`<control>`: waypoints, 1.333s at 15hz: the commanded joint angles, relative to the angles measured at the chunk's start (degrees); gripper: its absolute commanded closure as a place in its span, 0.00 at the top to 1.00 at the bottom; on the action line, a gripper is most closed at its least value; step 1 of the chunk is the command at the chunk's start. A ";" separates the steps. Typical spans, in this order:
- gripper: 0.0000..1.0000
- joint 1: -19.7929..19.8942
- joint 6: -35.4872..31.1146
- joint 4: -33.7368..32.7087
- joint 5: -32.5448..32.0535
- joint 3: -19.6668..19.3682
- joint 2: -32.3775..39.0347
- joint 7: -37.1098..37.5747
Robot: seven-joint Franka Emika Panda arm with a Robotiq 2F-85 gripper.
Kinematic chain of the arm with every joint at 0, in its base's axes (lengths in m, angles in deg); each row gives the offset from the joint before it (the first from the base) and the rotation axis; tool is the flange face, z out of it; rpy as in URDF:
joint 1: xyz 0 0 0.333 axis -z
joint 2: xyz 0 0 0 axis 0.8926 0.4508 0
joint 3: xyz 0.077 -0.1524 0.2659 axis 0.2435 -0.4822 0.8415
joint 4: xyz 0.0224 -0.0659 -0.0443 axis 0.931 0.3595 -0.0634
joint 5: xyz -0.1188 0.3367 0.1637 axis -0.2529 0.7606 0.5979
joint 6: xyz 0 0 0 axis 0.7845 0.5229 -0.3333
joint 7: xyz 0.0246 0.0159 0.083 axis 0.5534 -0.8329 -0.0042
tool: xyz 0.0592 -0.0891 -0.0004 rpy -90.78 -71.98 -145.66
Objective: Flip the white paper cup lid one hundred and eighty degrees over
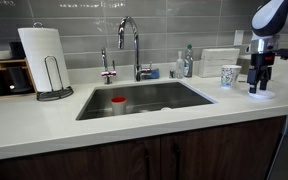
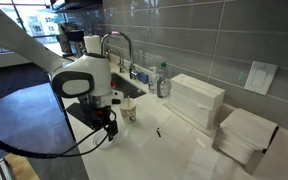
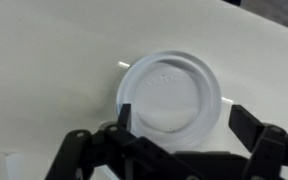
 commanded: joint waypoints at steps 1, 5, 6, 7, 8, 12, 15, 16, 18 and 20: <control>1.00 0.14 0.73 -1.28 -0.09 -0.29 1.76 -0.21; 1.00 0.34 0.93 -1.71 -0.20 -0.31 3.01 -0.12; 1.00 0.43 0.79 -1.78 -0.34 -0.32 3.24 0.06; 1.00 0.58 0.66 -1.91 -0.53 -0.35 3.37 0.24; 1.00 0.71 0.83 -2.02 -0.58 -0.37 3.44 0.26; 1.00 1.31 0.86 -2.65 -0.74 -0.61 3.95 0.51; 1.00 1.83 1.06 -3.27 -0.37 -1.12 4.49 0.14; 1.00 2.04 1.21 -3.57 -0.13 -1.36 4.74 -0.03; 1.00 2.46 1.50 -4.10 0.10 -1.74 5.08 -0.29; 1.00 2.83 1.79 -4.71 0.79 -2.05 5.46 -0.99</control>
